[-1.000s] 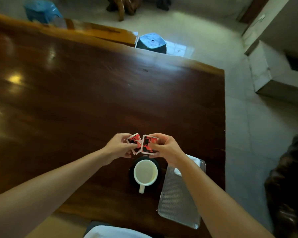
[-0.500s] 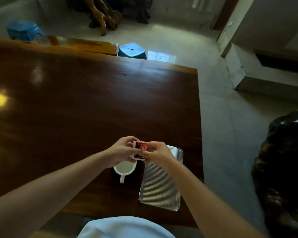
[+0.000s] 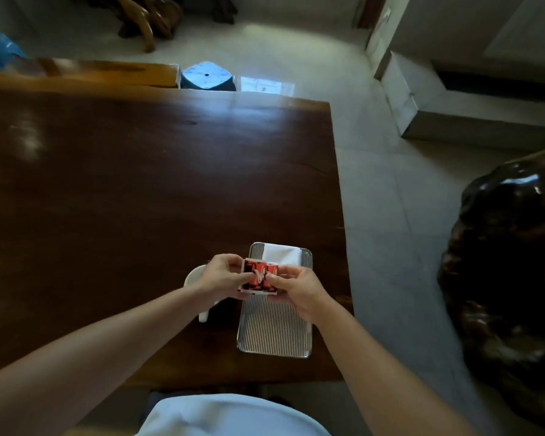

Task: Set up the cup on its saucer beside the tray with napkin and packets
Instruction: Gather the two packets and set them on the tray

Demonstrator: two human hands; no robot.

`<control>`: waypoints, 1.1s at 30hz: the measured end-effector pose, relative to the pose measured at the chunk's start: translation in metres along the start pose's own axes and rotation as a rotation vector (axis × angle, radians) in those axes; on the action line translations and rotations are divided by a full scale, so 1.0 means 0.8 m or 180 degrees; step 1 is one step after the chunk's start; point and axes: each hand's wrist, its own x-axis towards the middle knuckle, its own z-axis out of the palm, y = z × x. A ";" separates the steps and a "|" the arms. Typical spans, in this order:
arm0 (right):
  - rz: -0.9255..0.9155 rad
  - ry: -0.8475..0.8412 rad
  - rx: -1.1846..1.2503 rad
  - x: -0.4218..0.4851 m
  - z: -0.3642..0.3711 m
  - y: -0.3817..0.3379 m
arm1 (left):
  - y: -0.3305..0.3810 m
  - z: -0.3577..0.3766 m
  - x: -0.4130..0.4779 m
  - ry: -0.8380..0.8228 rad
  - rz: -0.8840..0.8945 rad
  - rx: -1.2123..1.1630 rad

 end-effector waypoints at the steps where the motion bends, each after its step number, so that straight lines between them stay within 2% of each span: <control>1: 0.0033 0.0065 0.0024 -0.001 -0.008 0.006 | -0.004 0.003 0.002 0.0047 -0.0049 0.0032; 8: 0.0317 0.0274 0.0181 -0.003 -0.063 0.037 | -0.028 0.030 0.015 -0.0031 -0.0433 -0.0030; 15: 0.0583 0.0573 -0.0401 0.012 -0.089 0.069 | -0.065 0.057 0.038 -0.0124 -0.0562 0.0643; 20: 0.0662 0.0756 -0.1072 0.042 -0.095 0.089 | -0.089 0.079 0.056 0.0068 -0.0528 0.1058; 27: 0.0597 0.1122 -0.1844 0.073 -0.092 0.118 | -0.118 0.087 0.076 0.0238 -0.0373 0.1103; 33: 0.0561 0.1213 -0.2298 0.077 -0.091 0.126 | -0.129 0.088 0.079 0.0135 -0.0170 0.1275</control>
